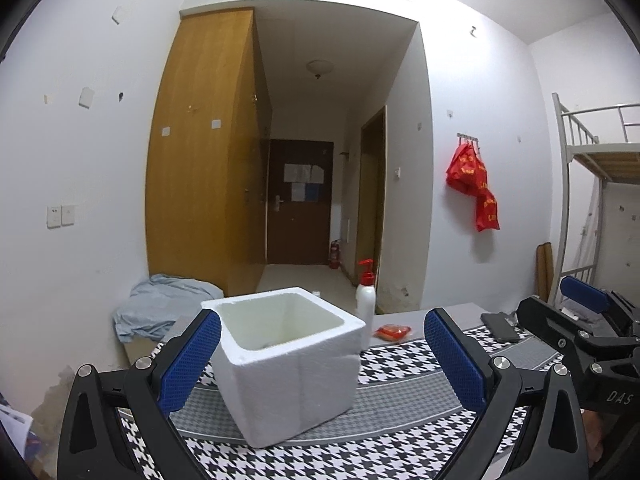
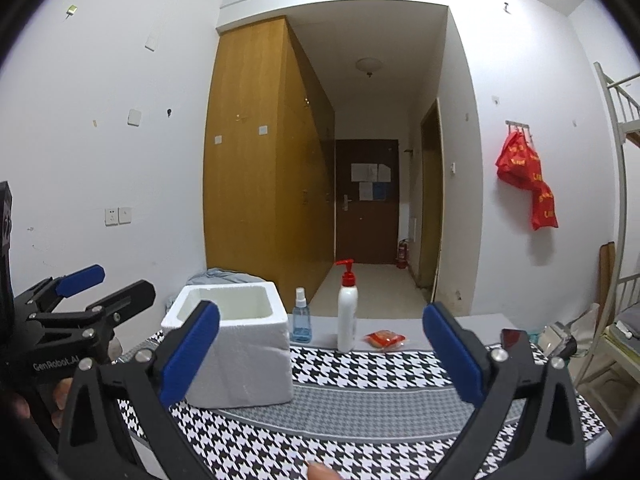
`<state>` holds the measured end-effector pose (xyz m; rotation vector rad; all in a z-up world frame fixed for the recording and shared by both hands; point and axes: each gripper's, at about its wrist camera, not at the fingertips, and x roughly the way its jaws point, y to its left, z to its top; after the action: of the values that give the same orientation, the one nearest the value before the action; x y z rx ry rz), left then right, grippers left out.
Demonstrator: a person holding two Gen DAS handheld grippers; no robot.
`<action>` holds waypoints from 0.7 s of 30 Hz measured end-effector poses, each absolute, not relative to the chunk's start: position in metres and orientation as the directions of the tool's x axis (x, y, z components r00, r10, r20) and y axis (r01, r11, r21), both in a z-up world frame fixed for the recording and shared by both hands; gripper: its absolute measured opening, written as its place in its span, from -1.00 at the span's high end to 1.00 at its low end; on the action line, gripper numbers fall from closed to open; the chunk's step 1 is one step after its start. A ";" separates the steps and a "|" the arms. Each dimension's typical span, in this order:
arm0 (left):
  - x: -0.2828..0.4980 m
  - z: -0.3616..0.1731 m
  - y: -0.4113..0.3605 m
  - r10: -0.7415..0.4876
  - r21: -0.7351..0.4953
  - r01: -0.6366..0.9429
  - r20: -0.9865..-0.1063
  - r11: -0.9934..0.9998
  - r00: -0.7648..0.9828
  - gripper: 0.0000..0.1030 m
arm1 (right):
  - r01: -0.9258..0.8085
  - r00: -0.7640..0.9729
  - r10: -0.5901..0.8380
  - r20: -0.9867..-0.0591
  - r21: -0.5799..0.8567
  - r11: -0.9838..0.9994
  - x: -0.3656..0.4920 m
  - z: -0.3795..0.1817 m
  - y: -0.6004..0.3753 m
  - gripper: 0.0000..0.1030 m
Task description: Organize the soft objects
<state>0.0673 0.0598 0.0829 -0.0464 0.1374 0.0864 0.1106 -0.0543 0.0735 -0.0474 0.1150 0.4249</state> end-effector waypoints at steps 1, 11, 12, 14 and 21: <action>0.065 0.080 0.057 0.085 -0.037 -0.091 -0.136 0.995 0.987 -0.98 | -0.413 0.905 0.408 -0.119 -0.021 0.910 0.108 0.072 -0.057 -0.99; 0.058 0.057 0.048 0.123 -0.010 -0.127 -0.156 0.992 0.980 -0.98 | -0.410 0.905 0.405 -0.133 -0.013 0.912 0.100 0.049 -0.067 -0.99; 0.057 0.055 0.047 0.126 -0.007 -0.129 -0.156 0.992 0.980 -0.98 | -0.407 0.906 0.402 -0.130 -0.014 0.913 0.098 0.046 -0.068 -0.99; 0.055 0.050 0.048 0.130 -0.014 -0.134 -0.156 0.991 0.979 -0.98 | -0.404 0.908 0.398 -0.128 -0.017 0.915 0.096 0.042 -0.069 -0.99; 0.046 0.033 0.042 0.183 0.020 -0.182 -0.139 0.983 0.973 -0.98 | -0.394 0.911 0.390 -0.132 -0.007 0.919 0.090 0.026 -0.076 -0.99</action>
<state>0.0459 0.0417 0.0327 0.0071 0.1411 0.1845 0.0902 -0.0763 0.0260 -0.0340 0.1294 0.4042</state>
